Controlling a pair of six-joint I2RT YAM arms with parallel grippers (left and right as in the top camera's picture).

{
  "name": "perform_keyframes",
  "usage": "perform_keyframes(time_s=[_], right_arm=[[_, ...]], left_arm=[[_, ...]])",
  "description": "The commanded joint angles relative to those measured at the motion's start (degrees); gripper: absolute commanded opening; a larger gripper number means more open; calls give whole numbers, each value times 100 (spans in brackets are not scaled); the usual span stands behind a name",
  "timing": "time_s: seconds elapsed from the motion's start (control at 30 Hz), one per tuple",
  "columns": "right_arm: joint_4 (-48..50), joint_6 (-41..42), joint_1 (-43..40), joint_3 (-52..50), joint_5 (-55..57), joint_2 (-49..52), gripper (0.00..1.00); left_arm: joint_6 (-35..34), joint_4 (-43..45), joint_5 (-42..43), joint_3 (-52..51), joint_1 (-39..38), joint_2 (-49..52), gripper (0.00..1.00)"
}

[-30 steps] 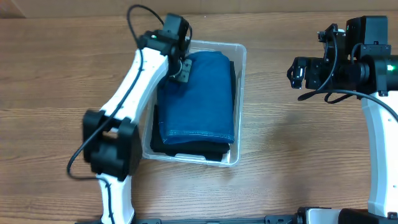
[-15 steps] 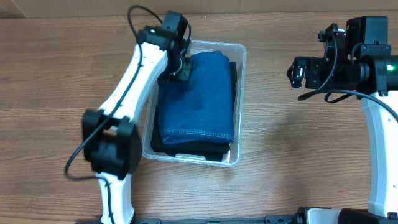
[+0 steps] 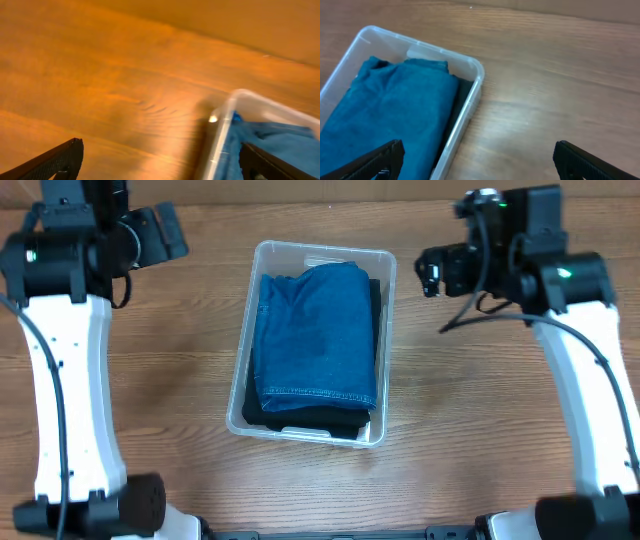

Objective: Pack container

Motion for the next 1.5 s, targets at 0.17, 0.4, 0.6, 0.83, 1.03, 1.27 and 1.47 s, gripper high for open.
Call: perform_keyframes(time_s=[0.17,0.4,0.6,0.83,1.03,1.27,1.47], right_arm=[[31,352,-35,22,164,-210,100],[-114,608,-35,-223,560,-1585,100],[710,874,-35,-2258,726,-3617,100],[1027,907,-35,-4592,785,-5899,100],[-446,907,-35,-4811,785,-6061,100],[-979,907,-35,-4817,785,-6063,100],[-984,905,-35,-4826,782,-6129,100]], left_arm=[[457,-525,175,-59,310,-127,100],[752,-284,299,-1333,295,-2057,100],[918,645,297,-3832,295,-4690,100],[898,734,254,-5643,295,-6787,100],[898,-568,251,-5720,295,-6981,100],[898,-584,251,-5722,295,-6977,100],[898,-584,251,-5722,295,-6977,100]])
